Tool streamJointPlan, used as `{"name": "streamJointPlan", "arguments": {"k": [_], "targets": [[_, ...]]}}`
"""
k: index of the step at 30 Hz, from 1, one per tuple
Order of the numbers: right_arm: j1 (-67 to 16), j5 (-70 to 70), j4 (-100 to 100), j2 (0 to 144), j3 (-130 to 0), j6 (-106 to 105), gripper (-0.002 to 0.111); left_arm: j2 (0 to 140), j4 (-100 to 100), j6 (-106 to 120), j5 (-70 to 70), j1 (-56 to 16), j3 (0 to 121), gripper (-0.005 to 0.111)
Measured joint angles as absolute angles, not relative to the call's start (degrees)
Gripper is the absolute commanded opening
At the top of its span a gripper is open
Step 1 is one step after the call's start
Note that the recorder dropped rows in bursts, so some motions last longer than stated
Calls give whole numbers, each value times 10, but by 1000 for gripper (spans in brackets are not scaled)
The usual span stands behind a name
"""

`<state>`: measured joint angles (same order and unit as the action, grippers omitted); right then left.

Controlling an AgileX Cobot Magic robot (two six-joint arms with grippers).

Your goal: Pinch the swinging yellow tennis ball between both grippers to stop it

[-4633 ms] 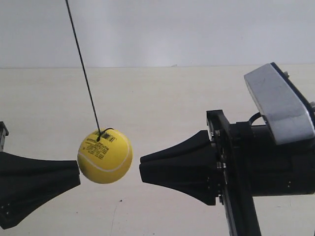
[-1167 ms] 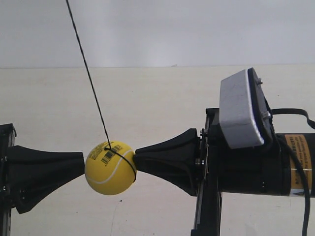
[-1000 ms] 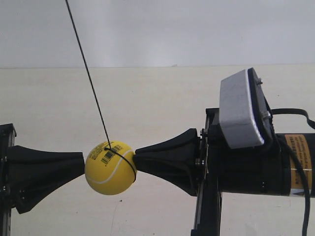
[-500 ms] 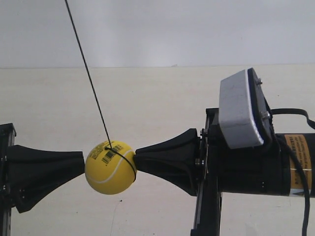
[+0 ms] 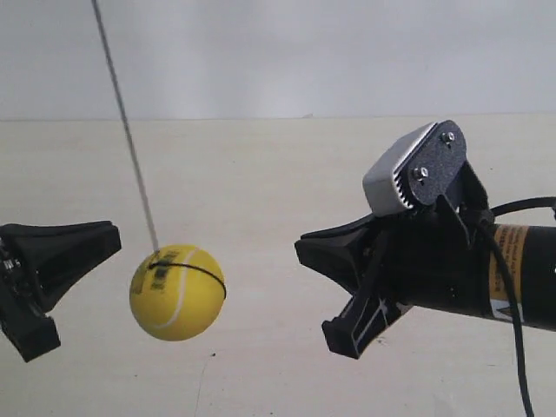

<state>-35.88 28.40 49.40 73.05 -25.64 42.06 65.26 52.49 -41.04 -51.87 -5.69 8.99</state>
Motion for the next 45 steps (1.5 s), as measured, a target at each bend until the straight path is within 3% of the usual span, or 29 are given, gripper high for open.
{"name": "streamJointPlan", "arguments": {"k": [9,19,33,45], "targets": [[-359,278,513,730,-256,436,0,653,524,-423,-508,-57,90,5],[-359,421,679,730,-256,487,0,653,558,-427,-545,-57,90,5],[-359,448,699,730,-256,494,0,653,616,-434,-606,-57,90,5],[-359,577,738,730,-256,504,0,653,696,-430,-692,-57,90,5]]}}
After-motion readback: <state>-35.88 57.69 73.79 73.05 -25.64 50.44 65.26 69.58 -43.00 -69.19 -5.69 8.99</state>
